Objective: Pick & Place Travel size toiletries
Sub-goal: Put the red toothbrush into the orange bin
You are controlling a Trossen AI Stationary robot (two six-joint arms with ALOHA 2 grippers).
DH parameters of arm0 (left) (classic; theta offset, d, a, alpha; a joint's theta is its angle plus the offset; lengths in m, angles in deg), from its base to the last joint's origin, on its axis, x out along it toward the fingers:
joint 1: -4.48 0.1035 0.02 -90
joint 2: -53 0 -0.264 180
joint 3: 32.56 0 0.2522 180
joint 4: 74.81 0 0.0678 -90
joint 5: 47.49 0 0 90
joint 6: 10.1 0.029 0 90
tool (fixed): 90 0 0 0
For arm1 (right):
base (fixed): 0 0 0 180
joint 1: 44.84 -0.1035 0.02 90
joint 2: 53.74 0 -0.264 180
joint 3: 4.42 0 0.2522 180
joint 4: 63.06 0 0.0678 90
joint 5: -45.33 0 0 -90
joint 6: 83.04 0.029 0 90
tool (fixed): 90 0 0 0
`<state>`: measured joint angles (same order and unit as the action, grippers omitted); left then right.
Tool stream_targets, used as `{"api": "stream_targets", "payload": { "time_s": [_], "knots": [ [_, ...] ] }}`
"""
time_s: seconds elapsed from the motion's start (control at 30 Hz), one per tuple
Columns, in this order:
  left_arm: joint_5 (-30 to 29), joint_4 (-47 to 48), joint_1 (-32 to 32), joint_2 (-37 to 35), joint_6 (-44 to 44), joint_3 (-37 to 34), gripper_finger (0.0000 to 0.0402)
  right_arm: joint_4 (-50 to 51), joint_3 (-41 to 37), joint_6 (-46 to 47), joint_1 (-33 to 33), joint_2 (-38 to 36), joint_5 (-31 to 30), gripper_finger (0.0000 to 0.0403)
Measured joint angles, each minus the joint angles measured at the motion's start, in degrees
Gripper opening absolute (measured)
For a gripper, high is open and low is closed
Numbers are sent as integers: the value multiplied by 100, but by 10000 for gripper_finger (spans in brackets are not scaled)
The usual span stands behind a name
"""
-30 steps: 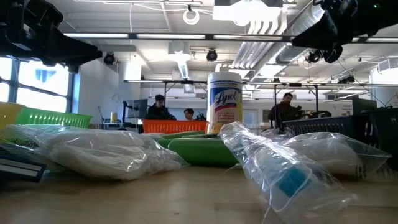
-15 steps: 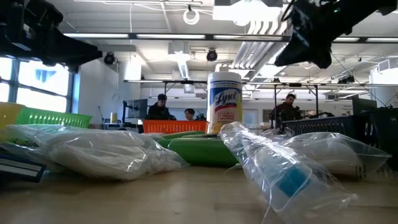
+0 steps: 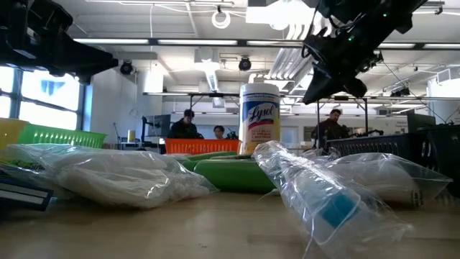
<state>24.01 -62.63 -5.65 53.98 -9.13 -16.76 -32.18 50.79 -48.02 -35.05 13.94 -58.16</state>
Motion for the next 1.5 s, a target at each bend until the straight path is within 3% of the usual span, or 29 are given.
{"api": "stream_targets", "payload": {
  "time_s": [0.3,0.43,0.73,0.9,1.03,1.27,1.5],
  "knots": [
    [0,0,0,-1,0,0,113,-516,0,-844,67,376,122,5],
    [-1,0,0,0,0,0,113,-639,0,-833,77,609,147,29],
    [-2,2,0,1,0,2,113,-661,0,-620,200,968,76,179],
    [-2,4,0,1,0,2,113,-663,0,-462,196,965,-634,264],
    [-1,7,0,0,0,2,113,-663,0,-367,228,963,-937,308],
    [-2,9,0,1,0,2,113,-658,-216,730,229,963,-935,319],
    [-1,20,0,0,0,2,113,-974,-738,1034,229,963,-912,310]
  ]
}}
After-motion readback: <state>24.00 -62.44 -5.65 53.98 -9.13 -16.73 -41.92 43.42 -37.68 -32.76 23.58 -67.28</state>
